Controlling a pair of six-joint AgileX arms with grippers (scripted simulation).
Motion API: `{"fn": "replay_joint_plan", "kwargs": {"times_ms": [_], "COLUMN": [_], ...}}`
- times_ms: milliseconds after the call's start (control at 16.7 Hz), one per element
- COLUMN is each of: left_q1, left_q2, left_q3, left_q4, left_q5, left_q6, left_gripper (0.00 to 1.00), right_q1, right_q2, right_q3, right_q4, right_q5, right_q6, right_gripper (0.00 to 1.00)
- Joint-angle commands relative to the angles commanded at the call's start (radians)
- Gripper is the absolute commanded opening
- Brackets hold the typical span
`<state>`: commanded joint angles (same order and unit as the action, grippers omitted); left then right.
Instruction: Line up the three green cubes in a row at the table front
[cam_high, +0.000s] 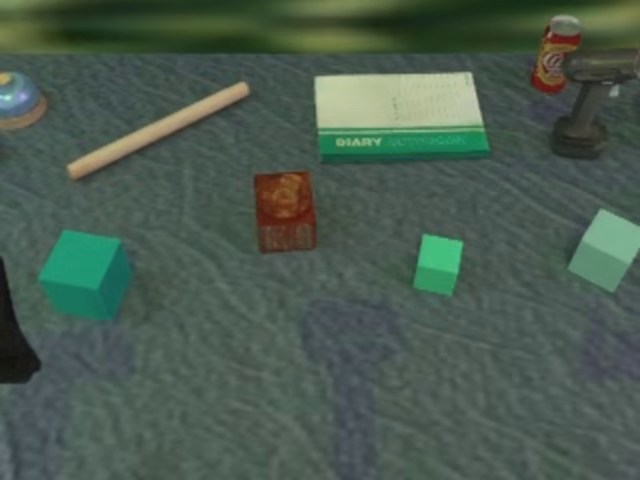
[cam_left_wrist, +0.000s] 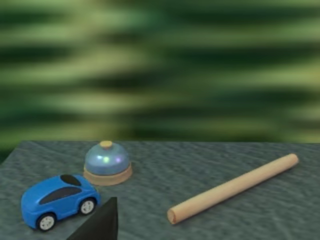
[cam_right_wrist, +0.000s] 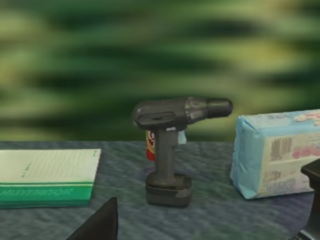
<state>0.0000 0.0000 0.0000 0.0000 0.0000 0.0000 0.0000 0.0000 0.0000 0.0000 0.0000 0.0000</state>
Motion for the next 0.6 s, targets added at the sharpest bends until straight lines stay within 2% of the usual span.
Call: {"fn": "replay_joint_plan", "kwargs": {"times_ms": [300, 600], "left_q1": [0.000, 0.000], "left_q2": [0.000, 0.000], "left_q3": [0.000, 0.000], "left_q4": [0.000, 0.000], "left_q5": [0.000, 0.000], "left_q6": [0.000, 0.000], "left_gripper": [1.00, 1.00], "right_q1": [0.016, 0.092], "right_q2": [0.061, 0.375], "right_q3": [0.061, 0.359], "right_q4": [-0.038, -0.219], "right_q5": [0.001, 0.001], "right_q6": [-0.029, -0.158], "right_gripper": [1.00, 1.00]}}
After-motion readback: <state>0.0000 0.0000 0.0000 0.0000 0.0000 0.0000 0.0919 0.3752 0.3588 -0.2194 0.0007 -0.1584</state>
